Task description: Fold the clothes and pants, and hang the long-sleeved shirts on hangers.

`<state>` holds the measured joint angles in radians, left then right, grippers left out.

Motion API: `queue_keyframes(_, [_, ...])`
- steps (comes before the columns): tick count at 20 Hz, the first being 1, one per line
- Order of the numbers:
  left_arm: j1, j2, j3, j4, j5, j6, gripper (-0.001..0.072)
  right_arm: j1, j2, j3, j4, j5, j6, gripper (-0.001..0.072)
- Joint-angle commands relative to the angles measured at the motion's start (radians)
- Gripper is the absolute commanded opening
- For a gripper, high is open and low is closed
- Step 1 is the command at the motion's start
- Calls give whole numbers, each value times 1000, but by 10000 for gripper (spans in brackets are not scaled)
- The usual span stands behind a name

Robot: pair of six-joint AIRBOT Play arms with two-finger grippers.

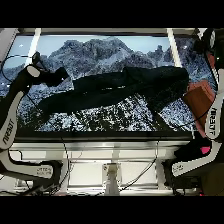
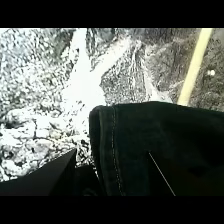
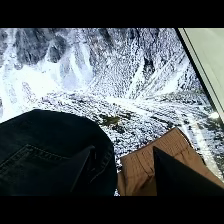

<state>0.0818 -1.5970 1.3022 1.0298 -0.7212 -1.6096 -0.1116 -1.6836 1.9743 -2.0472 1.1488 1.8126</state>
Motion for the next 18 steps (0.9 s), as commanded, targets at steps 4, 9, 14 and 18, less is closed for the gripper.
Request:
queue_keyframes(4, [41,-167,126,-119,-107,179,505,-1,0,0,10,-48,0,434])
queue_keyframes(9, [30,-259,189,-126,-192,232,504,-1,0,0,10,-61,0,434])
queue_keyframes(14, [-11,-296,193,-126,-175,242,460,0,0,0,23,-60,0,434])
queue_keyframes(18, [-50,-306,193,-127,-53,241,460,0,0,0,60,-60,0,434])
